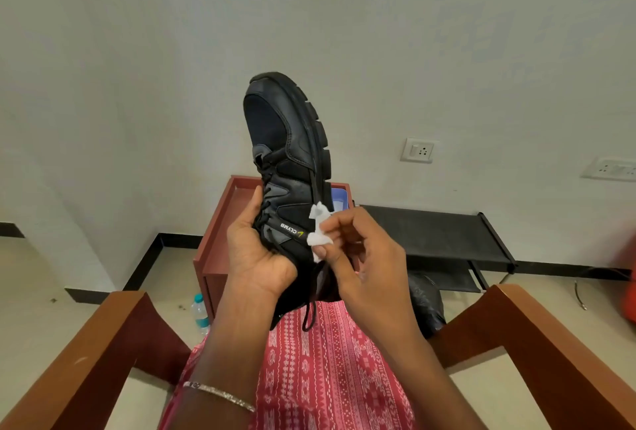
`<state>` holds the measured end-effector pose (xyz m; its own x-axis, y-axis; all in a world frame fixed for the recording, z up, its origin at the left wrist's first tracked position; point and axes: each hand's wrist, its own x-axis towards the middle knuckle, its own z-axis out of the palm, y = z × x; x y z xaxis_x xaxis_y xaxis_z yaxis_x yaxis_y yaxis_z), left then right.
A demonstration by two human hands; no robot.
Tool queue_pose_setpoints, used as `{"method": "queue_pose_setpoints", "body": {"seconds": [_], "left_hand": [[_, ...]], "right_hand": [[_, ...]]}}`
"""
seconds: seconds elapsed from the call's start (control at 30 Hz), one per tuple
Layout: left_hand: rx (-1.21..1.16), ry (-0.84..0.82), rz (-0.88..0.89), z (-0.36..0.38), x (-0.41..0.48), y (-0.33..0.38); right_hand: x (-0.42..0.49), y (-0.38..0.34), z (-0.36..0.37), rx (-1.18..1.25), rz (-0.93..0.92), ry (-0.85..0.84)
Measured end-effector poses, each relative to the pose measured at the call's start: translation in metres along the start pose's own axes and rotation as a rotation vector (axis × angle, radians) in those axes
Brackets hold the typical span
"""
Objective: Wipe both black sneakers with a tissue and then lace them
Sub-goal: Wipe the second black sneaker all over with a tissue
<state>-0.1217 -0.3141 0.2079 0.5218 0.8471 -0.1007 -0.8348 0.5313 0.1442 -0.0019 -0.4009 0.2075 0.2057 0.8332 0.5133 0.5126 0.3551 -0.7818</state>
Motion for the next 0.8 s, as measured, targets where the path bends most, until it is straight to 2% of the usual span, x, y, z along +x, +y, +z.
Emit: {"method": "queue_pose_setpoints", "body": {"seconds": [0.1, 0.2, 0.43, 0.53, 0.67, 0.8], "left_hand": [[0.016, -0.020, 0.049, -0.003, 0.003, 0.002], [0.014, -0.044, 0.034, -0.001, 0.003, -0.001], [0.074, -0.097, -0.060, 0.006, -0.003, -0.013], [0.093, -0.082, -0.022, 0.008, -0.005, -0.009], [0.085, -0.048, 0.044, 0.005, -0.004, -0.002], [0.103, -0.029, -0.003, 0.008, -0.004, -0.003]], "right_hand": [[-0.013, 0.008, -0.006, 0.057, 0.130, -0.063], [-0.005, 0.015, -0.010, 0.016, 0.156, -0.060], [0.027, 0.007, -0.011, -0.008, -0.040, 0.169], [0.010, 0.015, -0.012, -0.135, -0.087, 0.128], [-0.016, 0.028, -0.012, -0.288, -0.059, 0.006], [0.003, 0.021, -0.010, -0.191, 0.030, 0.027]]}}
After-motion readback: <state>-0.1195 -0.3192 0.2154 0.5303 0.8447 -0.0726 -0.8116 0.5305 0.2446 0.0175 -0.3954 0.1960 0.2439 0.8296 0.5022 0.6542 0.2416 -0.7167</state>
